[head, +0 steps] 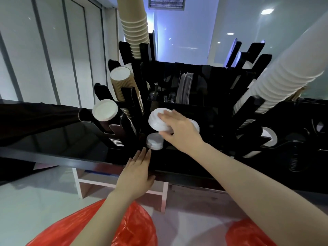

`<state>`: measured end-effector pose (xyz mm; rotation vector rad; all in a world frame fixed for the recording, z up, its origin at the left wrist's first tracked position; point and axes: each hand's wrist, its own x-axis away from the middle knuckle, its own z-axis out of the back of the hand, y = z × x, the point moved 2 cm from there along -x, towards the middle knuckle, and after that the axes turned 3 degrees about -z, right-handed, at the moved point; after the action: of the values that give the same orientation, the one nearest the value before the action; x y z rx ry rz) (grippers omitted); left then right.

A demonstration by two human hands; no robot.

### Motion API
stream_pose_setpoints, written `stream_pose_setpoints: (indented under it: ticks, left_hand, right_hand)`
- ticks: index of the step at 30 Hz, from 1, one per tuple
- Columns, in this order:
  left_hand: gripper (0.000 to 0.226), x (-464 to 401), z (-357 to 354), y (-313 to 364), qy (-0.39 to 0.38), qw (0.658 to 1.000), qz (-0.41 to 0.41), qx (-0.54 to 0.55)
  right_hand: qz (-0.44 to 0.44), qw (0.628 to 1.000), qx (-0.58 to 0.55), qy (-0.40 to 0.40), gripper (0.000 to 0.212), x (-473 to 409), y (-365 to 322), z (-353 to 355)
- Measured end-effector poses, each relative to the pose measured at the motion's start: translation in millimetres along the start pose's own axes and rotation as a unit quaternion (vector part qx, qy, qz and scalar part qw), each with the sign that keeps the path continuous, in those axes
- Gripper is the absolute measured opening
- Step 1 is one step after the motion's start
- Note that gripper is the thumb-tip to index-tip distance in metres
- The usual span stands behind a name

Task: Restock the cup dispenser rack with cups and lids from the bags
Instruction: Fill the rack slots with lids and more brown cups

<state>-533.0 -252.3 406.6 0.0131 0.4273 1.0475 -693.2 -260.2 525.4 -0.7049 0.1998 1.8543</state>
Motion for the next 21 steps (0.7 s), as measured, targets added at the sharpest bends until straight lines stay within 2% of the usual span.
stream_pose_setpoints:
  ticks: [6, 15, 21]
  left_hand:
    - [0.084, 14.9, -7.2, -23.6, -0.029, 0.997, 0.02, -0.064]
    - [0.082, 11.1, -3.8, -30.3, -0.041, 0.999, 0.007, -0.028]
    - [0.087, 11.0, -4.2, -30.4, -0.039, 0.999, 0.008, -0.02]
  right_hand:
    - [0.022, 0.986, 0.146, -0.079, 0.058, -14.6, -14.7, -25.9]
    - [-0.036, 0.976, 0.192, -0.095, 0.043, -32.3, -17.3, -42.7]
    - [-0.044, 0.96, 0.247, -0.126, 0.048, -27.0, -12.2, -62.6]
